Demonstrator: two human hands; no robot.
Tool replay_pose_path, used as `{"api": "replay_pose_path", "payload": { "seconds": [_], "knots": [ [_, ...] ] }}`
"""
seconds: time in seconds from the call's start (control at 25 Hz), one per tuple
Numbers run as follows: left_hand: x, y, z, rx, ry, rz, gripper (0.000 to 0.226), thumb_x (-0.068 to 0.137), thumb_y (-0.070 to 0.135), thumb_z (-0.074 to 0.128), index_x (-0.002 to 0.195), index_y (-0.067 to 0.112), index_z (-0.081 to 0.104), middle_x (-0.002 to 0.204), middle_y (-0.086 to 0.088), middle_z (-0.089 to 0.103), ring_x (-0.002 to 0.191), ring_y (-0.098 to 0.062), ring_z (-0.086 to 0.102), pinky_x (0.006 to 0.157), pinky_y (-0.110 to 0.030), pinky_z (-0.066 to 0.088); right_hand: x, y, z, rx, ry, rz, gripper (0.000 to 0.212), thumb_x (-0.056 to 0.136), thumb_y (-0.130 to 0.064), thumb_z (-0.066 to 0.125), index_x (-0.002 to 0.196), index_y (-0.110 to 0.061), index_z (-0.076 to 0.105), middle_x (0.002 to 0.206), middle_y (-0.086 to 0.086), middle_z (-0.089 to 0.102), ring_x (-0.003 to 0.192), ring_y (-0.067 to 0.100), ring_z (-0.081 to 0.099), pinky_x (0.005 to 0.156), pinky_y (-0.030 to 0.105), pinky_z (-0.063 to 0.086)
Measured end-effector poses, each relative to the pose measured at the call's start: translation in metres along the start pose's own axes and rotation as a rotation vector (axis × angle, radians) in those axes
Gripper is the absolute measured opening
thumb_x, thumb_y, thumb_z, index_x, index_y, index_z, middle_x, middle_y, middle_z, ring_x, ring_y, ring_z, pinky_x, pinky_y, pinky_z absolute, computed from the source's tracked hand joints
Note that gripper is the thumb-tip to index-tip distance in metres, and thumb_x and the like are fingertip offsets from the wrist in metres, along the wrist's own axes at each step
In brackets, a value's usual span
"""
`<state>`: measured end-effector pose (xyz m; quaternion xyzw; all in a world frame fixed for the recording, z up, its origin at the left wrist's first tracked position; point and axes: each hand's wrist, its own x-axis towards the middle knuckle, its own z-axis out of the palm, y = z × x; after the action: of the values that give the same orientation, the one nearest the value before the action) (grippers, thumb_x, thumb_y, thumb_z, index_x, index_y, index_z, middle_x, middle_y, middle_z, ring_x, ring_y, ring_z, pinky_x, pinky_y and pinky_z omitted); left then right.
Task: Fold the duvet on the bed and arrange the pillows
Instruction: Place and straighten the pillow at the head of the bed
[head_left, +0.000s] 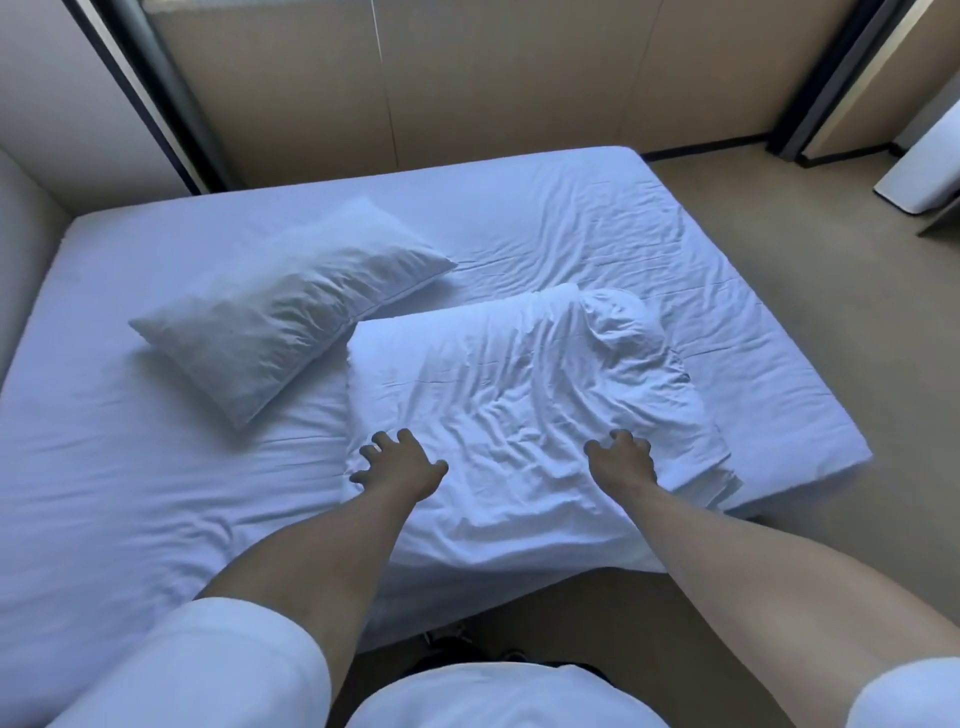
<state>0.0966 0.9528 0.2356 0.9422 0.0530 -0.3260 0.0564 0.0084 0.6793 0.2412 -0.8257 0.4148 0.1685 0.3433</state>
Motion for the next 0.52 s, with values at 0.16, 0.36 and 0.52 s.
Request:
{"api": "replay_pose_path", "payload": {
  "seconds": [0.16, 0.36, 0.52],
  "knots": [
    [0.01, -0.01, 0.024, -0.044, -0.087, -0.085, 0.091, 0.086, 0.058, 0.062, 0.155, 0.018, 0.02, 0.159, -0.015, 0.017, 0.147, -0.04, 0.02, 0.109, -0.064, 0.036, 0.015, -0.004, -0.02, -0.094, 0.013, -0.045, 0.063, 0.097, -0.042, 0.053, 0.152, -0.016, 0.037, 0.155, 0.014, 0.029, 0.137, 0.034, 0.042, 0.114, 0.051, 0.036],
    [0.015, 0.003, 0.05, -0.131, -0.078, -0.192, 0.094, 0.084, 0.06, 0.065, 0.156, 0.023, 0.019, 0.162, -0.015, 0.013, 0.15, -0.038, 0.014, 0.11, -0.07, 0.029, 0.053, -0.023, -0.022, -0.223, -0.011, -0.108, 0.064, 0.098, -0.041, 0.052, 0.153, -0.014, 0.035, 0.157, 0.014, 0.029, 0.142, 0.034, 0.037, 0.117, 0.049, 0.031],
    [0.016, 0.013, 0.056, -0.21, -0.032, -0.321, 0.099, 0.087, 0.062, 0.062, 0.16, 0.024, 0.008, 0.166, -0.014, 0.001, 0.154, -0.036, 0.005, 0.111, -0.071, 0.024, 0.097, -0.06, -0.004, -0.357, -0.136, -0.318, 0.063, 0.098, -0.039, 0.052, 0.153, -0.014, 0.037, 0.159, 0.015, 0.031, 0.144, 0.034, 0.037, 0.119, 0.049, 0.029]
  ]
}}
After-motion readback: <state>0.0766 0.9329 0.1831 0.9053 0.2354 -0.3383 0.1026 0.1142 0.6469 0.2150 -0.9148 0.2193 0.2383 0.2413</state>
